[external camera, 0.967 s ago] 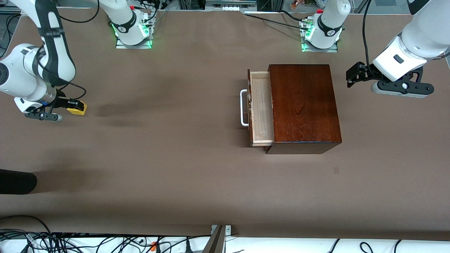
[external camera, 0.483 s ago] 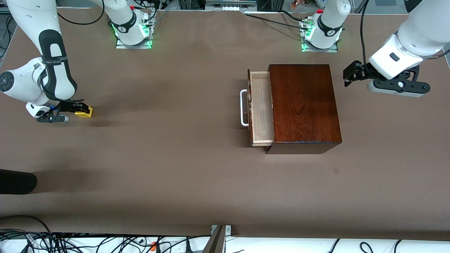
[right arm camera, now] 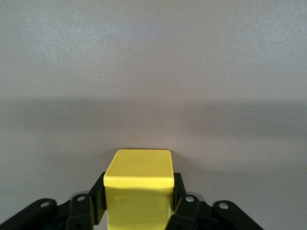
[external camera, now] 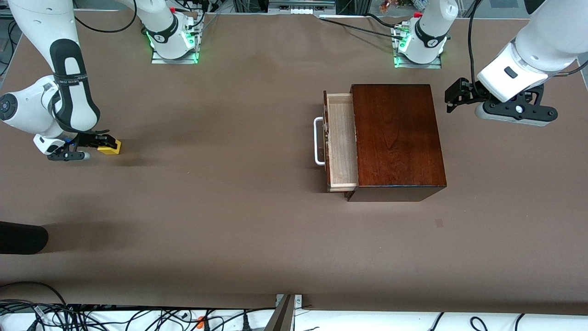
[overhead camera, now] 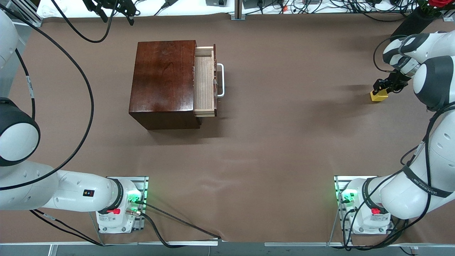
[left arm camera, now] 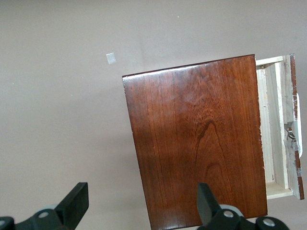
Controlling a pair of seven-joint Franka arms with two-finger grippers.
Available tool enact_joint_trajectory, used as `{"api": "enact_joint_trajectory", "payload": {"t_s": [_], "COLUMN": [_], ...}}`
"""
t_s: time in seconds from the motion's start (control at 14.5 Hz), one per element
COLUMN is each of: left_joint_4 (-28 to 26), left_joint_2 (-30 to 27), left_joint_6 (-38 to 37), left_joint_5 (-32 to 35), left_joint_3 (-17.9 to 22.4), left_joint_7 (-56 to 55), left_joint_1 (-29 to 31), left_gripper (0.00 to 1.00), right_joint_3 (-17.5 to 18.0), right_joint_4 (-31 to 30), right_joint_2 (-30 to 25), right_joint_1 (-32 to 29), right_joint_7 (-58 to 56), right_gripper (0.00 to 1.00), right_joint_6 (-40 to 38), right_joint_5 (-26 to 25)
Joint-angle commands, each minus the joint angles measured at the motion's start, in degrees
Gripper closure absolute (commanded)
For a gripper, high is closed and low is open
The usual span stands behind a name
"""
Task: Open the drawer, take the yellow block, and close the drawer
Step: 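Lower the yellow block onto the table and open the right gripper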
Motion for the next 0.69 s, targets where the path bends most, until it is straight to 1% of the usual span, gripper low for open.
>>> {"api": "enact_joint_trajectory", "payload": {"t_s": [0.0,0.62], "left_joint_4": [2.38,2.47], "left_joint_2": [1.14,1.4], "left_joint_6": [-0.83,-0.83], "left_joint_5": [0.61,-0.1], "left_joint_3": [-0.1,-0.01], "left_joint_7": [-0.46,0.06], "left_joint_1": [-0.16,0.37], "left_gripper": [0.0,0.0], "right_joint_3": [-0.46,-0.46], "right_joint_4": [0.22,0.49], "right_joint_2": [1.28,1.46], "right_joint_1": [-0.25,-0.25], "right_joint_7": [-1.19,-0.57], "right_gripper": [1.0,1.0], "right_joint_6": [-1.13,-1.22], "right_joint_5": [1.1,1.01]}}
